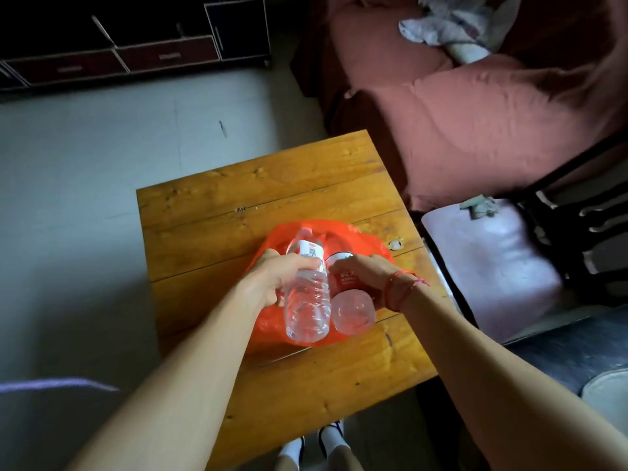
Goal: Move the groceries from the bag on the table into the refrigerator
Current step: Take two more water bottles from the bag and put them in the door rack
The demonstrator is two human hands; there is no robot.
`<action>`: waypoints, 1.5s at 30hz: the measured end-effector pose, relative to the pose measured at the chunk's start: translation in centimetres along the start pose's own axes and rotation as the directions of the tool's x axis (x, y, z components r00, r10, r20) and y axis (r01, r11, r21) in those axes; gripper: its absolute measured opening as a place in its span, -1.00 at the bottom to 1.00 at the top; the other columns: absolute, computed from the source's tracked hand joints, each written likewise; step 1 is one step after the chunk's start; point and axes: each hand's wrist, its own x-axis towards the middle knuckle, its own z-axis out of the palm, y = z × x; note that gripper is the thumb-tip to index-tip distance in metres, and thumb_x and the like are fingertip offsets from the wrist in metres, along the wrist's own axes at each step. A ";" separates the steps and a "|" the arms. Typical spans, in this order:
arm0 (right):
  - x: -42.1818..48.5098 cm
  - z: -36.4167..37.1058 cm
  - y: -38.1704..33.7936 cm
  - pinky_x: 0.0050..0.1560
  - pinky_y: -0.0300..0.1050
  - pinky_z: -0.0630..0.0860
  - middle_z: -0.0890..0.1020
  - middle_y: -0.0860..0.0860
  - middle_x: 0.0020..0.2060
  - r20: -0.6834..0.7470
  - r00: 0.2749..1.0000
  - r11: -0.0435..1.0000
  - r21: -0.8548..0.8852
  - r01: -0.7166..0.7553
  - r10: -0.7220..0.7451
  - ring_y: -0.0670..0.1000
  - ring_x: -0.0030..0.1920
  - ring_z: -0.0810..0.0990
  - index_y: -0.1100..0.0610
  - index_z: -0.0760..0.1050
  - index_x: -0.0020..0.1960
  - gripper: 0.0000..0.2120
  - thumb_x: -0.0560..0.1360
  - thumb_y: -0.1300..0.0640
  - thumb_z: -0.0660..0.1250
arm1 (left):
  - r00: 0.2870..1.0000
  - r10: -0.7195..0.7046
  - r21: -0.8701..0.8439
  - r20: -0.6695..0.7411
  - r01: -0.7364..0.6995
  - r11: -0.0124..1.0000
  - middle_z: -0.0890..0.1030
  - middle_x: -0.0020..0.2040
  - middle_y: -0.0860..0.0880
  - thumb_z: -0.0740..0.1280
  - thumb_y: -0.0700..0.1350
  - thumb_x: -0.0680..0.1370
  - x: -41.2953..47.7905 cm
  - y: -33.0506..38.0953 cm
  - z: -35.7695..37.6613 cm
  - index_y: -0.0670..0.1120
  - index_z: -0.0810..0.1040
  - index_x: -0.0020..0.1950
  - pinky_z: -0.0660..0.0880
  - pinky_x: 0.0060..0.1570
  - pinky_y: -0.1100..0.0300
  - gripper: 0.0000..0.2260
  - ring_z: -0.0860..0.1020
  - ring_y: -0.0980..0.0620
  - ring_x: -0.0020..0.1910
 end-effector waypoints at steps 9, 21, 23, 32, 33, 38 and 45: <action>-8.8 -2.2 -0.5 0.10 0.32 0.57 0.70 0.21 -0.02 0.054 0.993 0.982 0.159 0.097 -0.107 0.23 -0.06 0.69 0.23 0.58 0.16 -0.36 0.17 -0.07 0.53 | 0.988 0.150 0.016 0.046 -0.151 0.988 0.71 -0.21 -0.18 0.58 -0.18 0.34 -9.1 2.2 -0.7 -0.26 0.60 0.03 0.60 -0.05 -0.14 -0.66 0.71 -0.14 -0.20; -22.6 -5.1 -9.3 -0.11 0.13 0.65 0.69 0.11 -0.24 -0.158 0.795 0.786 0.129 0.605 -0.586 0.08 -0.25 0.67 0.21 0.62 -0.02 -0.74 0.34 0.13 0.52 | 0.766 0.639 -0.207 0.071 -0.615 0.760 0.68 -0.06 -0.30 0.47 -0.25 0.45 -21.4 10.0 -3.3 -0.20 0.58 0.08 0.59 -0.12 -0.07 -0.77 0.65 -0.18 -0.18; -25.2 -5.3 -10.7 -0.11 0.09 0.65 0.70 0.15 -0.19 -0.190 0.736 0.729 0.118 0.674 -0.650 0.08 -0.24 0.67 0.22 0.62 0.01 -0.73 0.35 0.17 0.52 | 0.702 0.708 -0.229 0.080 -0.678 0.698 0.66 -0.11 -0.28 0.46 -0.26 0.44 -23.5 11.2 -3.8 -0.24 0.58 0.11 0.59 -0.36 0.14 -0.75 0.65 -0.08 -0.33; -33.7 -7.7 -14.8 -0.21 -0.13 0.61 0.73 0.07 -0.18 -0.305 0.404 0.438 -0.049 0.898 -0.862 0.01 -0.19 0.72 0.13 0.60 0.02 -0.62 0.25 0.25 0.60 | 0.363 0.930 -0.132 0.050 -0.921 0.367 0.72 -0.14 -0.09 0.56 -0.20 0.25 -31.7 15.3 -6.4 -0.17 0.66 0.00 0.55 -0.14 0.14 -0.65 0.67 0.02 -0.19; -34.3 -7.9 -15.1 -0.18 -0.10 0.63 0.73 0.08 -0.16 -0.314 0.376 0.413 -0.061 0.909 -0.872 0.03 -0.17 0.72 0.12 0.59 0.03 -0.62 0.26 0.28 0.60 | 0.332 0.942 -0.109 0.041 -0.936 0.334 0.71 -0.07 -0.12 0.60 -0.15 0.22 -32.3 15.4 -6.8 -0.16 0.66 0.04 0.55 -0.09 0.09 -0.58 0.67 -0.03 -0.14; -36.6 -8.4 -16.1 0.01 0.06 0.65 0.72 0.14 -0.09 -0.317 0.284 0.324 -0.081 0.942 -0.905 0.14 -0.06 0.72 0.09 0.53 0.09 -0.50 0.23 0.36 0.59 | 0.237 0.972 -0.093 0.003 -0.967 0.236 0.68 0.06 -0.16 0.63 0.00 0.19 -34.8 15.6 -8.8 -0.14 0.60 0.14 0.56 0.07 -0.10 -0.43 0.65 -0.15 0.06; -38.0 -8.3 -16.5 0.06 0.13 0.64 0.72 0.13 -0.10 -0.292 0.245 0.278 -0.078 0.957 -0.925 0.10 -0.09 0.72 0.09 0.51 0.12 -0.45 0.21 0.39 0.58 | 0.161 0.987 -0.078 -0.025 -0.984 0.158 0.67 0.07 -0.17 0.67 0.10 0.11 -36.9 15.4 -9.5 -0.14 0.55 0.16 0.61 0.02 -0.14 -0.29 0.65 -0.15 0.08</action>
